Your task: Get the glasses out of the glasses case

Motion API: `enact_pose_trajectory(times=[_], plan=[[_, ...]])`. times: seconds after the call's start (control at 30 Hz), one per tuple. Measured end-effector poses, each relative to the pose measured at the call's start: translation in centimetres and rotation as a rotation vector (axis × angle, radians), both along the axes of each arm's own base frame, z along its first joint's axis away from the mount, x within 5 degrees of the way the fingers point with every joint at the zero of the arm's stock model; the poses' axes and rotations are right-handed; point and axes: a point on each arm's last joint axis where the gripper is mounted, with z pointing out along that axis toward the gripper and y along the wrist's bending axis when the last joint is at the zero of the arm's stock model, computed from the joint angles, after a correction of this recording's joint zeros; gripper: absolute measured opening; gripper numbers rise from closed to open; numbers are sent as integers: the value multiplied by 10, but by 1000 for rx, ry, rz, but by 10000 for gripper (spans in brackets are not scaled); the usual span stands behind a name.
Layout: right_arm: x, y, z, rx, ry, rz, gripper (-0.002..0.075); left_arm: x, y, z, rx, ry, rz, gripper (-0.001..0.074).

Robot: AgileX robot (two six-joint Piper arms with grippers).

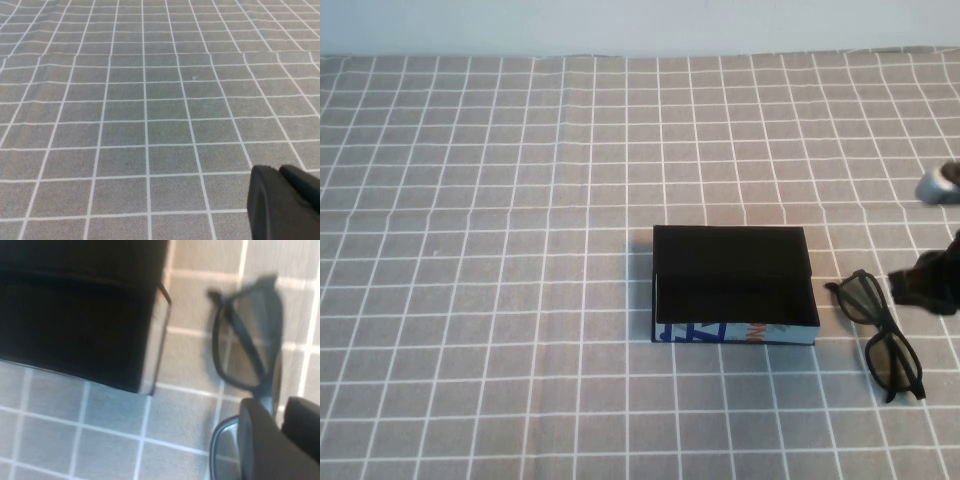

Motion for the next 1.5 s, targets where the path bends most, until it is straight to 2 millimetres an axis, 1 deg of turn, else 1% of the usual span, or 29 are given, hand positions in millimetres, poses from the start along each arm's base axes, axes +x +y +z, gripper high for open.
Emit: enact_pose_trajectory(times=[0.03,0.1,0.17,0.23,0.3,0.33,0.43,0.5,0.6,0.7,0.8,0.9,0.97,1.13,1.3,1.37,1.43,1.5], plan=[[-2,0,8,-1,-20,10,91,0,0,0,0,0,0,-5],[-8,0,33,1,-89,29,64,0,0,0,0,0,0,-5],[-19,0,61,8,-176,41,25,0,0,0,0,0,0,-5],[-33,-1,88,15,-268,49,1,0,0,0,0,0,0,-5],[-55,-4,116,13,-379,55,-9,0,0,0,0,0,0,-5],[-66,-5,126,11,-422,59,-11,0,0,0,0,0,0,-5],[-110,-9,157,5,-576,72,-15,0,0,0,0,0,0,-5],[-139,-12,172,-14,-669,80,-16,0,0,0,0,0,0,-5],[-176,-17,186,-42,-792,81,-17,0,0,0,0,0,0,-5],[-204,-19,195,-15,-884,79,-17,0,0,0,0,0,0,-5],[-229,-18,200,40,-952,84,-17,0,0,0,0,0,0,-5],[-245,-18,203,71,-1000,89,-18,0,0,0,0,0,0,-5],[-251,-18,203,78,-1017,91,-18,0,0,0,0,0,0,-5],[-253,-19,204,74,-1028,87,-18,0,0,0,0,0,0,-5],[-250,-24,205,-7,-1072,51,-18,0,0,0,0,0,0,-5],[-247,-25,201,-19,-1073,42,-18,0,0,0,0,0,0,-5],[-243,-26,193,-31,-1052,39,-18,0,0,0,0,0,0,-5],[-243,-26,182,-40,-1039,37,-18,0,0,0,0,0,0,-5]])
